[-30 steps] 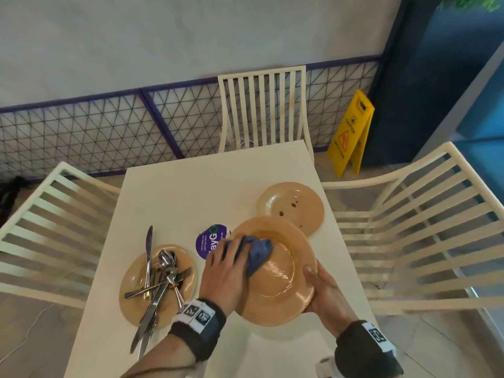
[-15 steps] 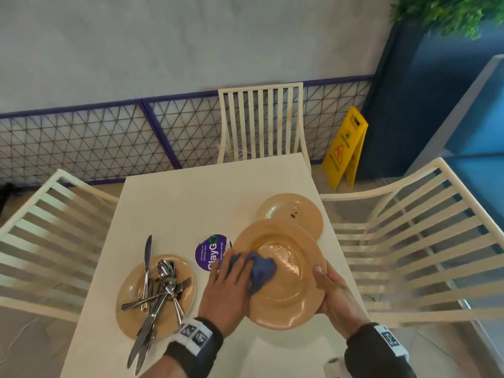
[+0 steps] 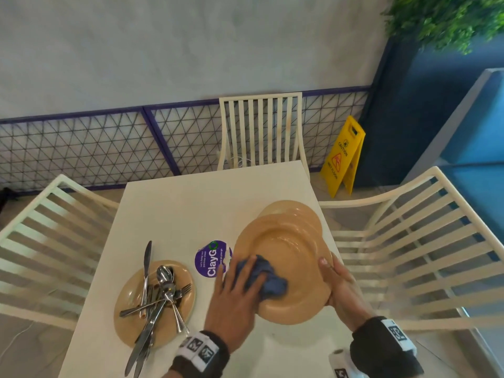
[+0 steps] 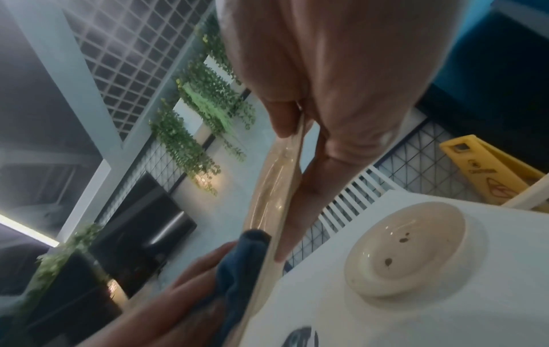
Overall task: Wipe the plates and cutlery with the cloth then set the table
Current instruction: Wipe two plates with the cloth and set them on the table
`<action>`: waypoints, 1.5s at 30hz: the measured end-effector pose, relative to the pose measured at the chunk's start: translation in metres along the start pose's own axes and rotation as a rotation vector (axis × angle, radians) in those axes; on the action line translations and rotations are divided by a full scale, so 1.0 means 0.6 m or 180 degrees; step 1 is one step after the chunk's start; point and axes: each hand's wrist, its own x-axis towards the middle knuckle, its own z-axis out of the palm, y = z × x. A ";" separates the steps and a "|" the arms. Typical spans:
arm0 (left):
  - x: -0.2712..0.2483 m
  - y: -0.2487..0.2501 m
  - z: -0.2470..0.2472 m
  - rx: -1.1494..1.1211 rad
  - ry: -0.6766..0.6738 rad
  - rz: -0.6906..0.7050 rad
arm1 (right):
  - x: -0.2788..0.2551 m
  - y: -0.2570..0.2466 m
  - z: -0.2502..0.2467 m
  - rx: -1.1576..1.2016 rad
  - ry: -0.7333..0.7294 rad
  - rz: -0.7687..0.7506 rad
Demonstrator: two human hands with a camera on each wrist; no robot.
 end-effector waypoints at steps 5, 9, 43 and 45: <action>0.073 -0.018 -0.025 -0.0611 0.0095 -0.0689 | -0.017 0.037 0.048 -0.0207 -0.0275 0.0273; 0.093 0.075 -0.052 -0.0797 0.0296 -0.0206 | -0.013 0.037 0.071 -0.0006 -0.0241 0.0239; 0.067 0.107 -0.048 -0.0914 -0.0062 0.0406 | 0.026 -0.003 0.051 0.0626 0.0104 0.0320; 0.033 0.081 -0.025 -0.0317 -0.0155 0.0756 | 0.024 -0.008 0.030 0.0675 0.0134 0.0262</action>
